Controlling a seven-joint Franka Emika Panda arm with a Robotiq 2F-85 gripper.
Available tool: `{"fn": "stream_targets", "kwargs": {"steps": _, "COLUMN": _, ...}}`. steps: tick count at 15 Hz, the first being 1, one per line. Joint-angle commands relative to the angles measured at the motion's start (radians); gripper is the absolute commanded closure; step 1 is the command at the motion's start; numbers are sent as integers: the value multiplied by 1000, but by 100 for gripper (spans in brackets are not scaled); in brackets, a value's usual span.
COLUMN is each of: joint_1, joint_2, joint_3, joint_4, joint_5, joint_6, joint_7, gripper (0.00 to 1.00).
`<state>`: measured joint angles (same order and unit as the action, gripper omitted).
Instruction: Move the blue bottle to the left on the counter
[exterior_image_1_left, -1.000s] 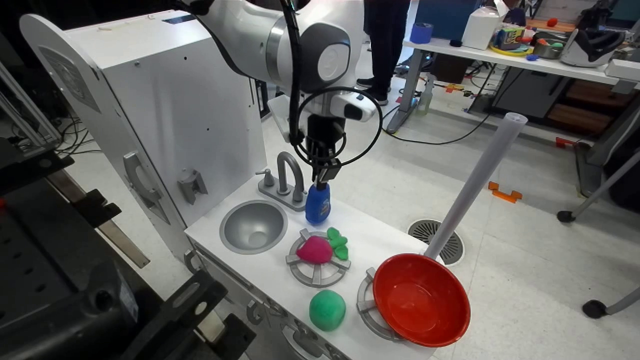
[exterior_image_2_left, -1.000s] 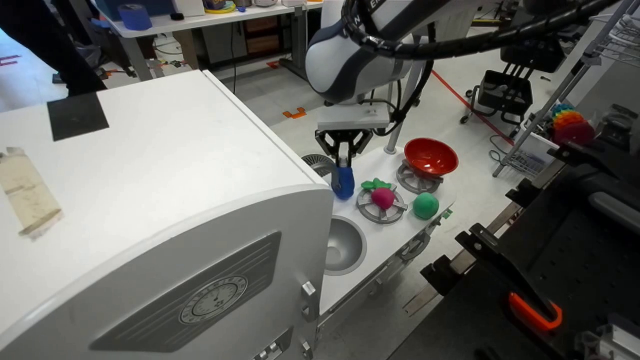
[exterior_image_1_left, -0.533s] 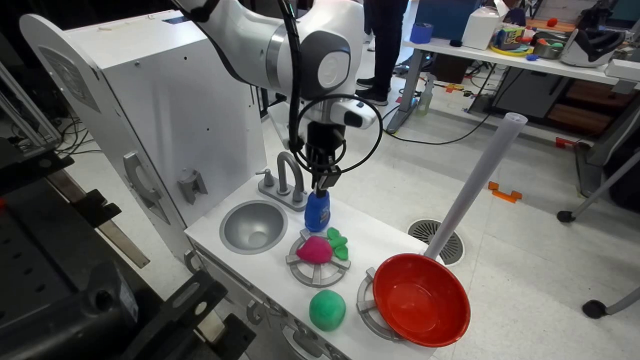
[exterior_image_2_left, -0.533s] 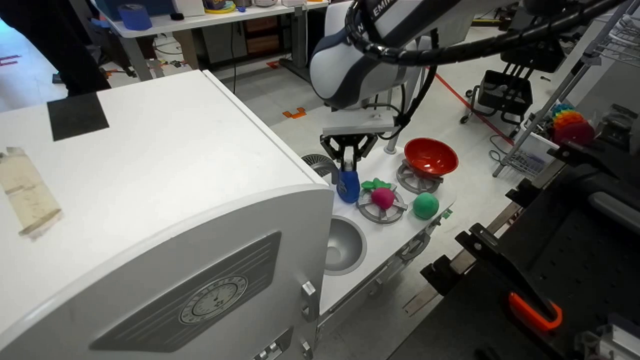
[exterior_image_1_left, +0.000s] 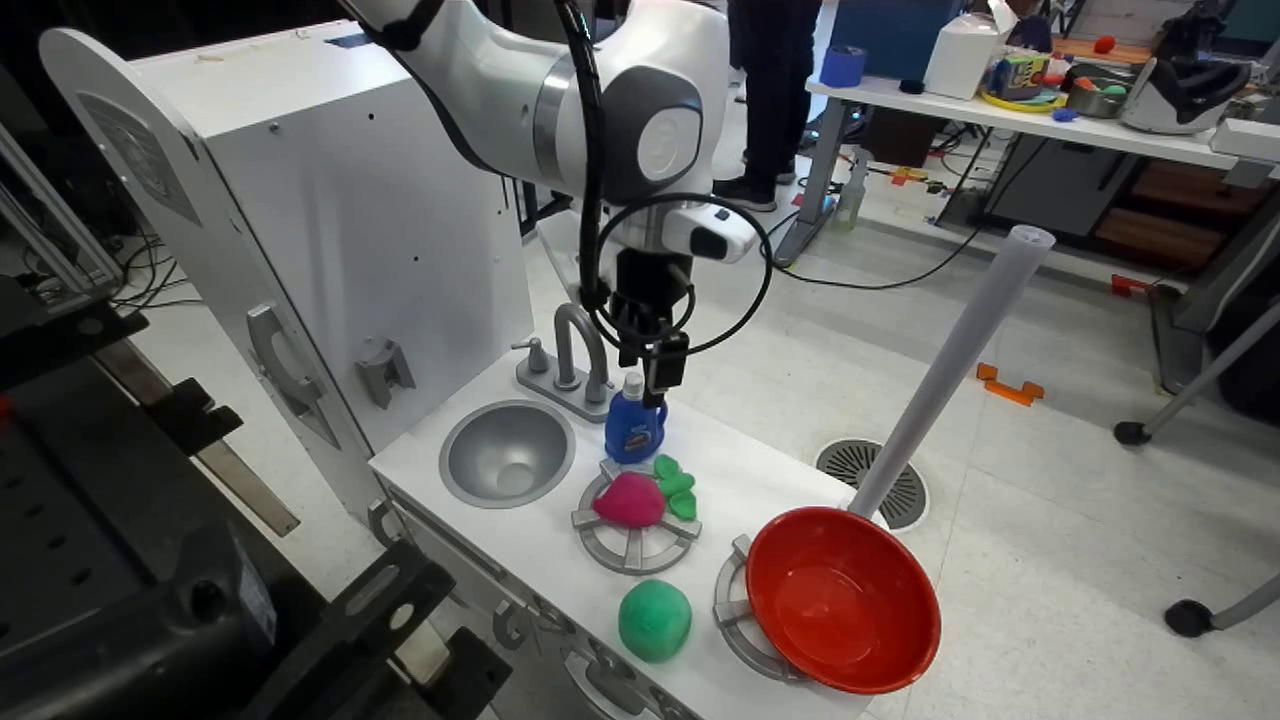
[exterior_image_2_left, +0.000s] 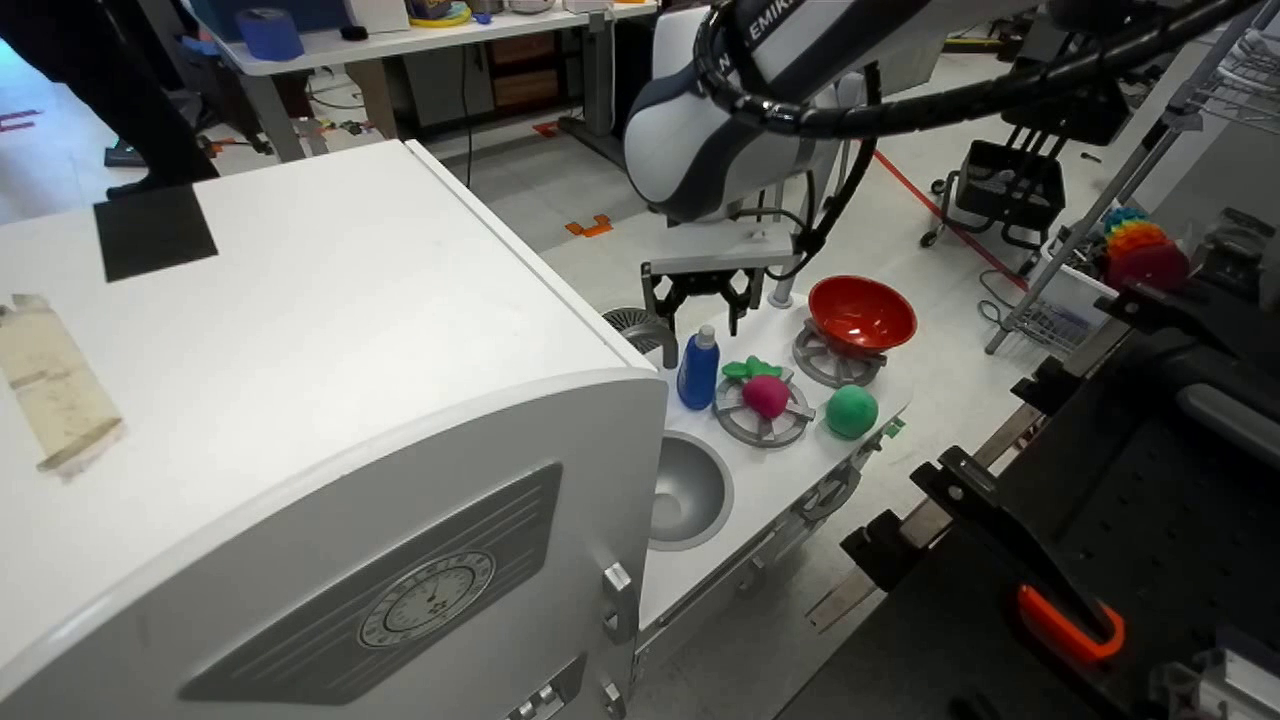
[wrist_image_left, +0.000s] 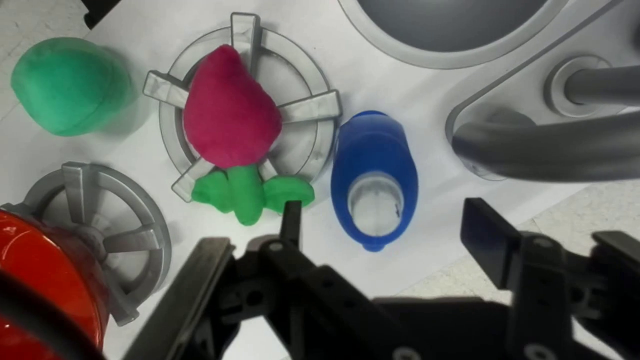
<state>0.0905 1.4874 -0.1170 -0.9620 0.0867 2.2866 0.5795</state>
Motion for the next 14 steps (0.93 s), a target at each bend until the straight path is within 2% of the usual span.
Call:
{"fn": "stream_targets", "kwargs": {"steps": 1, "joint_1": 14, "joint_2": 0, "joint_3": 5, "joint_4": 31, "joint_5": -20, "joint_6": -74, "joint_7": -15, "gripper": 0}}
{"fn": "stream_targets", "kwargs": {"steps": 3, "joint_1": 22, "joint_2": -16, "joint_3": 9, "joint_4": 34, "joint_5": -19, "joint_6": -123, "joint_7": -59, "gripper": 0}}
{"fn": "stream_targets", "kwargs": {"steps": 4, "joint_1": 25, "joint_2": -61, "joint_3": 16, "joint_4": -12, "joint_5": -17, "joint_6": -123, "joint_7": -95, "gripper": 0}}
{"fn": "stream_targets", "kwargs": {"steps": 7, "joint_1": 19, "joint_2": -229, "joint_3": 34, "joint_4": -186, "joint_5": 5, "joint_6": -36, "joint_7": -182, "gripper": 0}}
{"fn": "stream_targets", "kwargs": {"steps": 9, "joint_1": 4, "joint_2": -315, "joint_3": 41, "joint_4": -267, "joint_5": 29, "joint_6": 11, "joint_7": -189, "gripper": 0}}
{"fn": "stream_targets", "kwargs": {"steps": 10, "joint_1": 24, "joint_2": -183, "joint_3": 19, "joint_4": -107, "joint_5": 7, "joint_6": -33, "joint_7": -152, "gripper": 0}}
{"fn": "stream_targets", "kwargs": {"steps": 12, "joint_1": 16, "joint_2": -219, "joint_3": 25, "joint_4": -125, "joint_5": -1, "joint_6": -40, "joint_7": -149, "gripper": 0}}
{"fn": "stream_targets", "kwargs": {"steps": 14, "joint_1": 18, "joint_2": -203, "joint_3": 25, "joint_4": -124, "joint_5": -1, "joint_6": -38, "joint_7": -149, "gripper": 0}}
